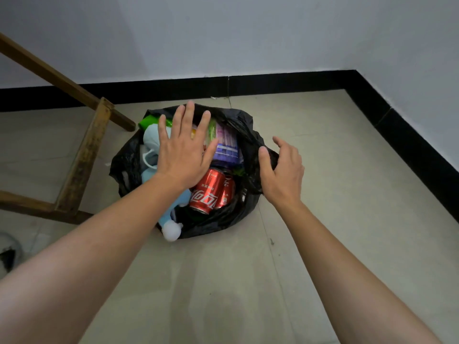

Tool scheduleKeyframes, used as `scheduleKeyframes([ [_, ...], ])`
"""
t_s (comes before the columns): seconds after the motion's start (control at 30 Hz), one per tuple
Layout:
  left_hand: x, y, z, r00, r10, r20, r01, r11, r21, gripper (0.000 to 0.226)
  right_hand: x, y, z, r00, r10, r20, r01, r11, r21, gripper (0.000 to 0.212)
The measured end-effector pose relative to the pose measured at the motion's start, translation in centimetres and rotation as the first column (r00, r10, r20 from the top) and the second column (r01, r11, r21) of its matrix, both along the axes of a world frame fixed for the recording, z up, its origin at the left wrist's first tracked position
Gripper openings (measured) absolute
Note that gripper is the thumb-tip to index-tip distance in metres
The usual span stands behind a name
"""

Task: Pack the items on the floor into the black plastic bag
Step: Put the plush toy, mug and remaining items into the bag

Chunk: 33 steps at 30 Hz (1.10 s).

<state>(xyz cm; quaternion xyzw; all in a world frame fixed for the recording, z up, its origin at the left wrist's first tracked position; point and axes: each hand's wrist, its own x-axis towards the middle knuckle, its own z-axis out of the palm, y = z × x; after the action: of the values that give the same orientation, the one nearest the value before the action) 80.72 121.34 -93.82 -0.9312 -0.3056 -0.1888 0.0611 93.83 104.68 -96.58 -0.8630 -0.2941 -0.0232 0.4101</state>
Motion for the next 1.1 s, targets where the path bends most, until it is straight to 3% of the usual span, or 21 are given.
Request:
scheduleKeyframes([
  [0.13,-0.4,-3.5,-1.0,0.997,-0.072,0.003,0.072,0.997,-0.01,0.065,-0.2,-4.3,-1.4,0.997,-0.072,-0.041,0.074,0.996,0.039,0.051],
  [0.3,5.5,-10.2,-2.2,0.971,-0.238,0.012,0.238,0.964,-0.122,0.062,2.3,-14.5,-4.0,0.963,-0.268,-0.02,0.26,0.947,-0.19,0.051],
  [0.5,15.1,-22.7,-3.6,0.908,-0.418,0.028,0.407,0.865,-0.293,0.062,3.8,-27.7,-4.4,0.85,-0.526,0.032,0.491,0.768,-0.411,0.06],
  [0.73,19.3,-36.0,-6.2,0.645,-0.755,-0.116,0.692,0.642,-0.33,0.064,1.4,-41.8,-3.3,0.683,-0.726,0.08,0.63,0.53,-0.568,0.067],
  [0.87,18.6,-39.0,-6.3,0.467,-0.862,-0.196,0.807,0.506,-0.303,0.064,0.6,-46.3,-4.3,0.576,-0.817,0.02,0.669,0.457,-0.586,0.073],
  [1.1,15.2,-38.9,-9.1,0.384,-0.846,-0.369,0.771,0.514,-0.377,0.066,3.1,-51.7,-8.9,0.474,-0.879,-0.054,0.601,0.368,-0.709,0.087],
])
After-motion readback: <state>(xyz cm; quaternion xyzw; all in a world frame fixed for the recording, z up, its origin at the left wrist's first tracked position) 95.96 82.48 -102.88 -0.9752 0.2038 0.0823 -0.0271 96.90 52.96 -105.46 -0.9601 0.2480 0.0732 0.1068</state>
